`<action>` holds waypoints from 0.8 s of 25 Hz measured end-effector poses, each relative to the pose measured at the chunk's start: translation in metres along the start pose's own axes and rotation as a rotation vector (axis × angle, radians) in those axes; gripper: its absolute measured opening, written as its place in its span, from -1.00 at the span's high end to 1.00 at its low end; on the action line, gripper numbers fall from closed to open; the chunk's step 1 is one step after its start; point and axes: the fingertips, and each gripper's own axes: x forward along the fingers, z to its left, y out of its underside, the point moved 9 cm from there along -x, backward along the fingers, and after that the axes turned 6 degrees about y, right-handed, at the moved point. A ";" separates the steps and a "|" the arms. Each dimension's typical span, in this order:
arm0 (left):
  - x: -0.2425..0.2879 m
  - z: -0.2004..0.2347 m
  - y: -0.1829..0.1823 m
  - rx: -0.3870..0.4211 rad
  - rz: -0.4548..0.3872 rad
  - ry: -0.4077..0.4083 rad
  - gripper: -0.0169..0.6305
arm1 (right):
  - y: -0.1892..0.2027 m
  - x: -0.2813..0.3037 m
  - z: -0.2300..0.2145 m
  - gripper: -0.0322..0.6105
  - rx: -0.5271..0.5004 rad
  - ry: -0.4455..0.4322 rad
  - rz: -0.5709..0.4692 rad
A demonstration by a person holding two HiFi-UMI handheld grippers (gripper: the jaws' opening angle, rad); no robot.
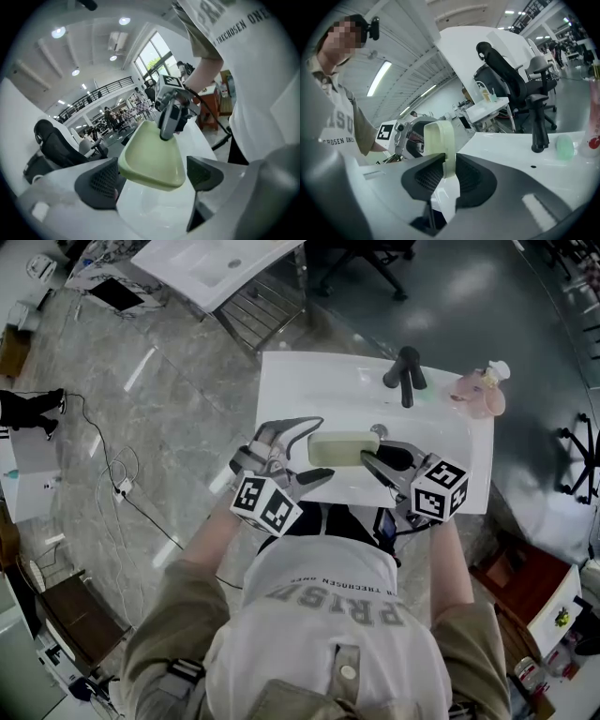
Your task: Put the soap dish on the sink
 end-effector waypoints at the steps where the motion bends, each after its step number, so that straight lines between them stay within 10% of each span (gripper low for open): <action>1: 0.001 -0.001 0.001 0.022 0.023 -0.021 -0.49 | 0.000 0.001 -0.001 0.67 0.024 -0.004 0.013; 14: 0.010 -0.006 0.019 0.126 0.118 -0.037 -0.49 | 0.004 0.020 -0.012 0.67 0.246 -0.020 0.172; 20: 0.017 0.001 0.030 0.052 0.120 0.021 -0.49 | 0.003 0.027 -0.017 0.67 0.278 -0.002 0.194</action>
